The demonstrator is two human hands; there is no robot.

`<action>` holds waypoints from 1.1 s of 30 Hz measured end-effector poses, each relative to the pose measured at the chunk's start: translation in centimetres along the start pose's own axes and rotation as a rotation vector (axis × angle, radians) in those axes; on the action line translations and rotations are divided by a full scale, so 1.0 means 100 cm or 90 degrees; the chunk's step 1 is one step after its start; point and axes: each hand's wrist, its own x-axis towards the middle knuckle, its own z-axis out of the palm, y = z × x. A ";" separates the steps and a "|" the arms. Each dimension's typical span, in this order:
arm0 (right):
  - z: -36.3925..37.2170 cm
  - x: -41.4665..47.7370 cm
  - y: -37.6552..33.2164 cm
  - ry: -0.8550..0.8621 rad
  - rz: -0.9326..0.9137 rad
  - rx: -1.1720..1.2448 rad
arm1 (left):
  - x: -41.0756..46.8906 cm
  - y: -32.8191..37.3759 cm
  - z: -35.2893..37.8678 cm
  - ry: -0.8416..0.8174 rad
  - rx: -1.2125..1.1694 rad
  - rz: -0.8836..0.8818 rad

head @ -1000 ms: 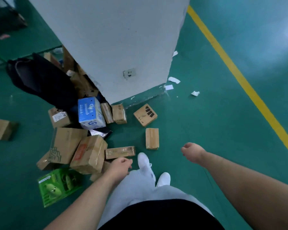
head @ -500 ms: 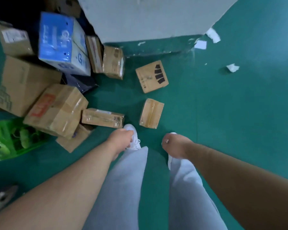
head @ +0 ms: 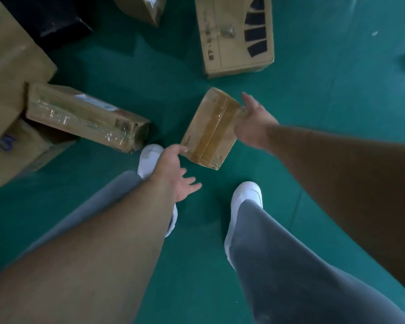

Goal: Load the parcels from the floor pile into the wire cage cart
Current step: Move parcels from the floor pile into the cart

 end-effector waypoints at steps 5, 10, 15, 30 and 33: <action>0.022 0.006 0.004 0.008 0.069 0.205 | 0.006 0.002 -0.004 -0.055 -0.059 0.038; -0.004 -0.061 0.008 -0.019 0.107 0.398 | -0.071 -0.011 -0.026 0.006 -0.096 0.092; -0.062 -0.205 -0.007 -0.019 0.087 0.369 | -0.215 -0.047 -0.051 0.058 -0.112 0.150; -0.130 -0.635 -0.128 -0.264 -0.171 0.235 | -0.644 -0.181 -0.239 0.044 -0.233 0.417; -0.077 -0.697 -0.155 -0.311 -0.270 0.193 | -0.674 -0.207 -0.300 0.009 -0.350 0.459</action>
